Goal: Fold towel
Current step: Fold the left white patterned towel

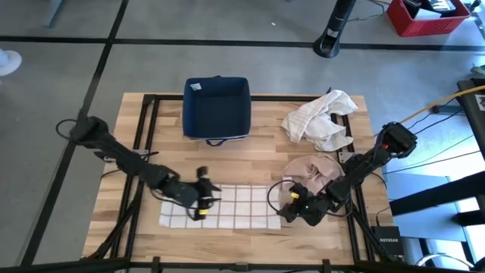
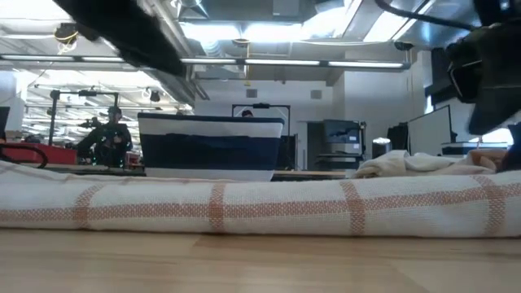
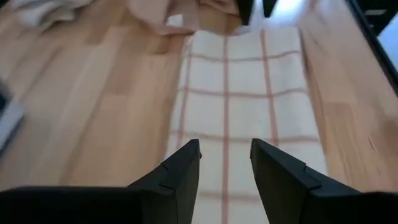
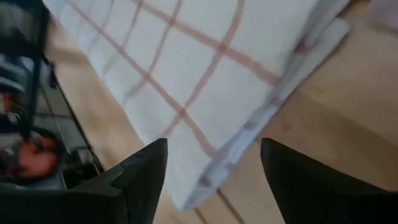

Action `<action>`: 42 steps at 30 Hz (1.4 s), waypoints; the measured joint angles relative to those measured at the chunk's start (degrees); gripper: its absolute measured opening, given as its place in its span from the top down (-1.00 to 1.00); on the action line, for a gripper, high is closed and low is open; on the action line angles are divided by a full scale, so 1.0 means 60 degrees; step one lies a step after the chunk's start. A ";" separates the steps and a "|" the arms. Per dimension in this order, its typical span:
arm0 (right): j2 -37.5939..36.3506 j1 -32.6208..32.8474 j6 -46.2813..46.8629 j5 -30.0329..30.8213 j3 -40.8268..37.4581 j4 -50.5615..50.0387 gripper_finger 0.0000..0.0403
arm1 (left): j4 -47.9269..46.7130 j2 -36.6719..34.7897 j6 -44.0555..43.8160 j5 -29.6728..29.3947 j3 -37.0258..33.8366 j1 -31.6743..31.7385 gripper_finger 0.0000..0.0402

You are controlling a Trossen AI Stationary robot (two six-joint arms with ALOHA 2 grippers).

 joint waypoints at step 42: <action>0.2232 -0.0217 0.0677 0.2021 0.0153 0.2212 0.93 | 0.4909 0.6866 0.2416 0.2796 0.2834 0.1680 0.32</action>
